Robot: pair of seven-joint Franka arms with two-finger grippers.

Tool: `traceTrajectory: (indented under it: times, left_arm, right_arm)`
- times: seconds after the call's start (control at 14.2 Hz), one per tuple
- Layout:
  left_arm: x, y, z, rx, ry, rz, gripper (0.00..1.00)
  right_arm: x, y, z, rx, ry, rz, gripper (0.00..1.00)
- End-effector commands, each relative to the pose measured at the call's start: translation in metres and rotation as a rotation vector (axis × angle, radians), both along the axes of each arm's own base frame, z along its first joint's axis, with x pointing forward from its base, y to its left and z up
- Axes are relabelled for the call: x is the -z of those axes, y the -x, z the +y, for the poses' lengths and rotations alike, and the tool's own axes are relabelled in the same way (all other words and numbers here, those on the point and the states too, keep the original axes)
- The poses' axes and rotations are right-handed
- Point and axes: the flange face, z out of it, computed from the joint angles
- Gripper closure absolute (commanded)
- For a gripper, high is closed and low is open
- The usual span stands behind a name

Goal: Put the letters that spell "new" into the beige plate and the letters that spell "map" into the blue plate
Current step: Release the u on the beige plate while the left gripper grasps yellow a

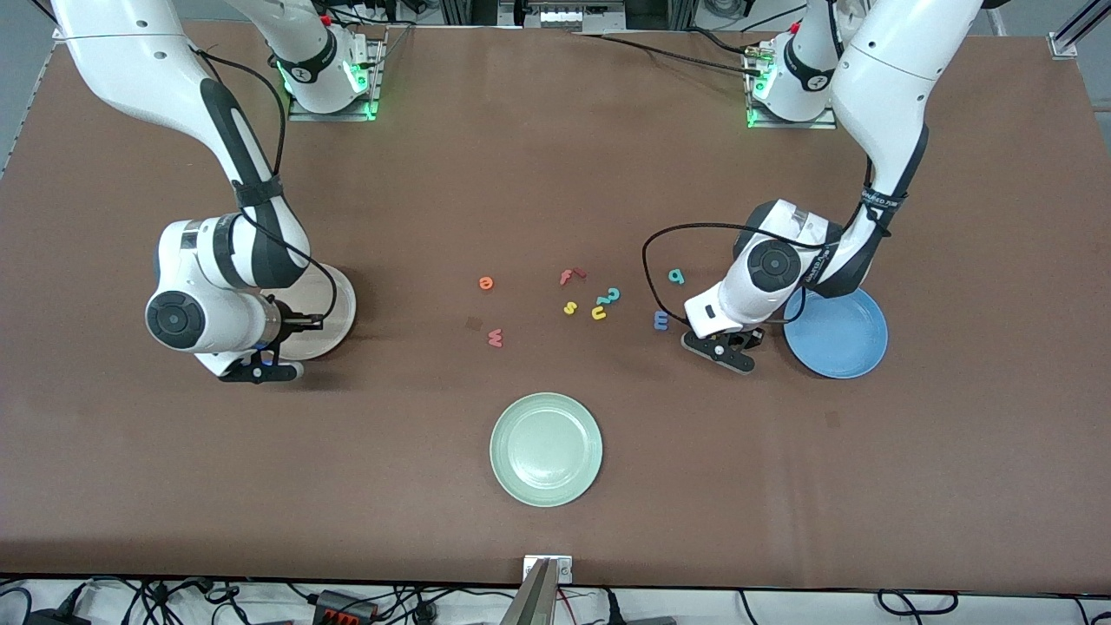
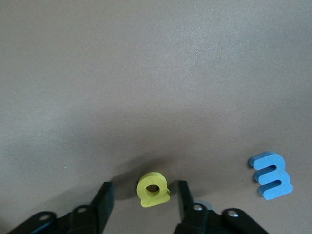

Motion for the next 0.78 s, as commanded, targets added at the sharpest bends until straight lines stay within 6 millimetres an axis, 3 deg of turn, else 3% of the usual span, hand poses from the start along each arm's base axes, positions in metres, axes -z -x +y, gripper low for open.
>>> traceTrajectory:
  times: [0.0, 0.07, 0.14, 0.21, 0.28, 0.49, 0.71]
  left_arm:
    - [0.01, -0.004, -0.005, 0.016, 0.007, -0.029, 0.48]
    - [0.01, -0.004, -0.005, 0.016, 0.006, -0.029, 0.58]
    - [0.008, -0.004, -0.003, 0.02, 0.004, -0.028, 0.64]
    - [0.008, -0.005, 0.001, 0.013, 0.002, -0.026, 0.66]
    - [0.006, -0.005, 0.001, 0.012, 0.001, -0.026, 0.7]
    - [0.003, -0.008, 0.003, 0.008, -0.006, -0.019, 0.78]
    - [-0.026, -0.02, 0.007, -0.002, -0.03, -0.018, 0.8]
  right_arm:
    - [0.013, 0.024, -0.008, 0.016, -0.001, 0.013, 0.82]
    - [0.019, 0.025, -0.01, 0.019, -0.001, 0.013, 0.79]
    - [0.02, 0.025, -0.012, 0.022, -0.001, 0.015, 0.62]
    - [0.018, 0.023, -0.012, 0.033, -0.001, 0.007, 0.08]
    - [0.01, 0.019, -0.011, 0.035, -0.001, -0.005, 0.0]
    - [-0.031, 0.006, 0.02, 0.027, -0.018, -0.08, 0.0]
    - [-0.044, 0.011, 0.097, -0.054, -0.04, -0.159, 0.0]
